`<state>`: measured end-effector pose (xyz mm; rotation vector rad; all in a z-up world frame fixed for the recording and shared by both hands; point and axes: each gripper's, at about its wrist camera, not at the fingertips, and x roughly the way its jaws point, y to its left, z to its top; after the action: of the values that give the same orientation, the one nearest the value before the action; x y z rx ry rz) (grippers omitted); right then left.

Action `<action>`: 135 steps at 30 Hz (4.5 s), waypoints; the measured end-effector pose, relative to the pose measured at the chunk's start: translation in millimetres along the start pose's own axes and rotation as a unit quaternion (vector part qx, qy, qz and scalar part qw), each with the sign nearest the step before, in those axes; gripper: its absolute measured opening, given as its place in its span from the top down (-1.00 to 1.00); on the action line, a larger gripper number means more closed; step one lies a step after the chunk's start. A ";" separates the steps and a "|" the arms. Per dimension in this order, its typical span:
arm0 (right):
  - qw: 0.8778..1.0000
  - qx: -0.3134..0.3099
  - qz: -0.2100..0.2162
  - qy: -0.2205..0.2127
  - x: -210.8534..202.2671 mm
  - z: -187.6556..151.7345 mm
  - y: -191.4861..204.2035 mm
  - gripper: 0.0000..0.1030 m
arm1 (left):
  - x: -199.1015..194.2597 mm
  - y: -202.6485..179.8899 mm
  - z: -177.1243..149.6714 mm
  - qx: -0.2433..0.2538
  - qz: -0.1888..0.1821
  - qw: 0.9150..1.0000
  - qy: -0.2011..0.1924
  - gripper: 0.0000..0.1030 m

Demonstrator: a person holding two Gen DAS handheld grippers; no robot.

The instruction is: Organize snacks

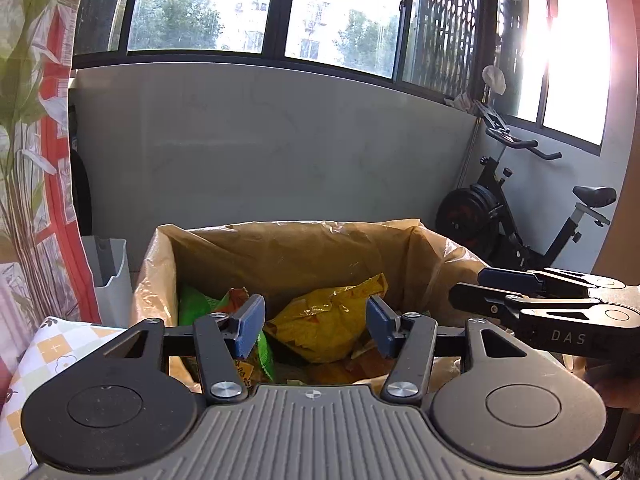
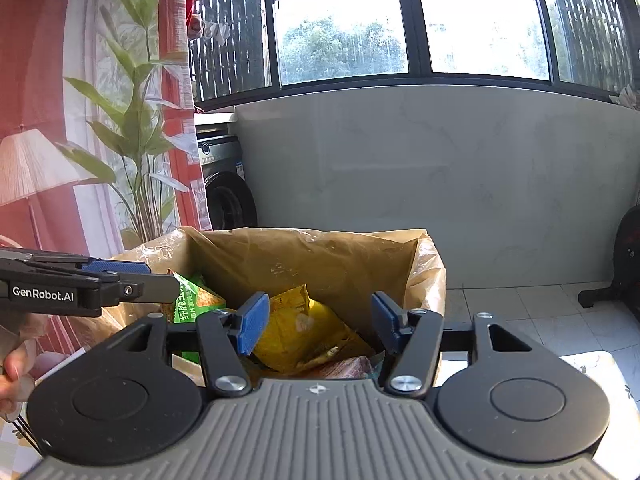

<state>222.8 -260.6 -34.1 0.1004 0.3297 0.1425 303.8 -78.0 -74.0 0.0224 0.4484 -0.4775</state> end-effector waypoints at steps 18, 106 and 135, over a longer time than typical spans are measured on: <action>0.998 0.034 -0.054 -0.025 -91.8 -83.7 29.4 -0.16 | -62.2 70.0 -102.1 -0.054 -0.001 0.996 0.077 0.01; 0.993 -0.080 0.080 0.031 34.4 18.8 49.3 0.04 | 24.1 -11.4 18.0 -0.049 -0.065 0.996 0.024 0.35; 1.000 0.002 -0.011 0.000 -99.4 56.9 46.1 -0.96 | -133.7 -46.4 58.1 0.003 0.115 0.990 -0.083 -0.77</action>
<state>142.8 -234.9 56.3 0.1000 0.3305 0.1192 200.9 -67.8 38.6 0.0400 0.2773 -0.2507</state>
